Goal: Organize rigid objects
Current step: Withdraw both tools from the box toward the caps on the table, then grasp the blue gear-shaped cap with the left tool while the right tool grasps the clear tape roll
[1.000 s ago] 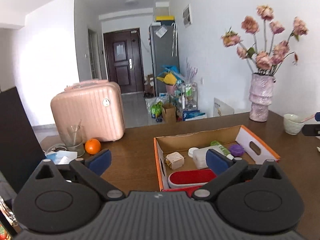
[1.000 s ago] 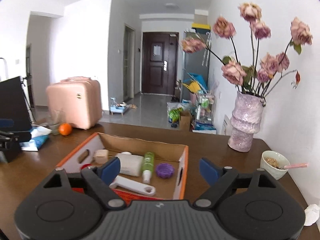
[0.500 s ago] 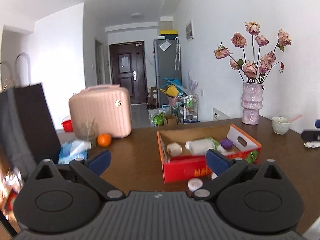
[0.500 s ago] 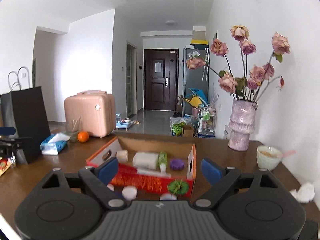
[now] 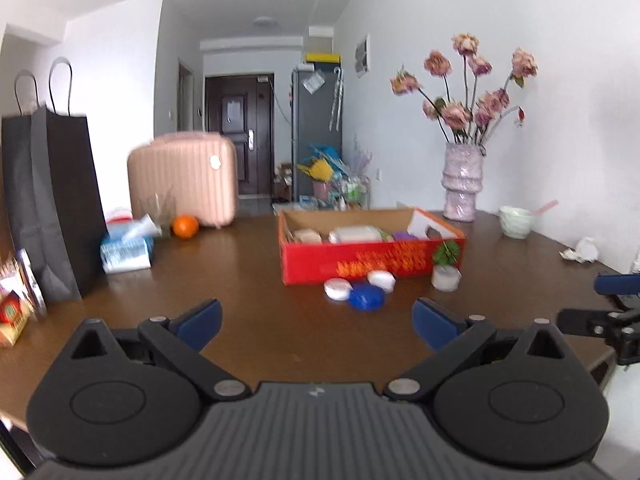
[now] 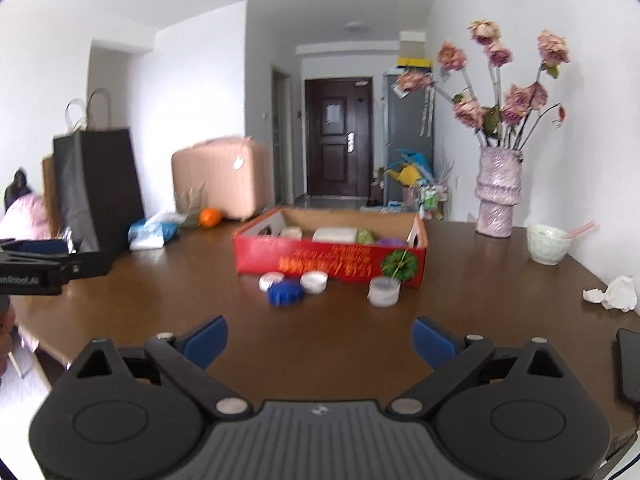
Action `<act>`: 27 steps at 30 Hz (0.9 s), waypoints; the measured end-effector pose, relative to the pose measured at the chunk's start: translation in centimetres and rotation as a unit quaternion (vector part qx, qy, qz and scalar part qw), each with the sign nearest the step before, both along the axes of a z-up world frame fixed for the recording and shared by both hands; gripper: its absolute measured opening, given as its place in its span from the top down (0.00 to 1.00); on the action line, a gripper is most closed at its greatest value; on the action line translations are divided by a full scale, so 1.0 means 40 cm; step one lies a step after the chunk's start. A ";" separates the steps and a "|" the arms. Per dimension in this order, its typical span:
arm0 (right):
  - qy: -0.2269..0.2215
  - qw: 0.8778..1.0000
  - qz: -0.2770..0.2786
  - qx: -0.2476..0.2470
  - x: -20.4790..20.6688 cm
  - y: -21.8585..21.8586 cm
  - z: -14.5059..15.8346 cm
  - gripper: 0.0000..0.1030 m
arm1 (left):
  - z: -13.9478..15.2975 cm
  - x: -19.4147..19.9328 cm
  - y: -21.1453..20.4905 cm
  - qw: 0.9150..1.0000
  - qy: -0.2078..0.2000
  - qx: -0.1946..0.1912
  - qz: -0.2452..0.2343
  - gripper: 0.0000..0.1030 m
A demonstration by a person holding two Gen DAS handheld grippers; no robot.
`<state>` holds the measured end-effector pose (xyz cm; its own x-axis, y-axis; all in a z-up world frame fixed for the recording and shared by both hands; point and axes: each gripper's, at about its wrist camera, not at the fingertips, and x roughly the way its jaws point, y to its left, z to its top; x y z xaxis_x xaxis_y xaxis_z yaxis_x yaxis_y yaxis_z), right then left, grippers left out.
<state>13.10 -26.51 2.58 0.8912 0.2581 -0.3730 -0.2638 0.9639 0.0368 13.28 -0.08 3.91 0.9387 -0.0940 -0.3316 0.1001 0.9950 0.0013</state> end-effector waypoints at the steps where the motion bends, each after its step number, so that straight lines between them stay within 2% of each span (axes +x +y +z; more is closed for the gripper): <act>1: 0.005 1.000 -0.001 -0.003 0.000 0.000 -0.008 0.04 | -0.012 0.003 -0.004 1.000 0.009 -0.004 -0.001 0.00; 4: 0.018 1.000 -0.011 -0.003 0.015 -0.005 -0.027 0.04 | -0.038 0.023 -0.017 1.000 0.026 0.005 -0.004 0.00; 8: 0.029 0.999 -0.013 0.013 0.056 -0.019 -0.043 0.04 | -0.042 0.078 -0.034 0.999 0.017 0.032 0.005 0.00; 12: 0.036 0.999 -0.019 0.022 0.125 -0.026 -0.060 0.04 | -0.044 0.177 -0.051 0.999 0.022 0.037 -0.005 0.00; 15: 0.044 0.999 -0.021 0.020 0.196 -0.028 -0.077 0.04 | -0.062 0.264 -0.068 0.998 0.045 0.043 -0.010 0.00; 18: 0.053 0.998 -0.028 0.013 0.284 -0.031 -0.095 0.05 | -0.086 0.364 -0.072 0.997 0.070 0.032 -0.018 0.00; 21: 0.063 0.997 -0.041 0.006 0.379 -0.038 -0.110 0.07 | -0.116 0.470 -0.076 0.995 0.096 0.030 0.002 0.02; 25: 0.086 0.995 -0.043 0.001 0.511 -0.038 -0.127 0.20 | -0.147 0.562 -0.094 0.992 0.123 0.015 -0.028 0.03; 27: 0.094 0.995 -0.046 -0.002 0.568 -0.036 -0.134 0.22 | -0.158 0.590 -0.112 0.990 0.129 0.009 -0.048 0.09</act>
<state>35.81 -27.95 -2.76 0.8260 0.1766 -0.5353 -0.1627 0.9839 0.0736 36.88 -4.56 -2.42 0.8092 -0.1706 -0.5622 0.1932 0.9810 -0.0196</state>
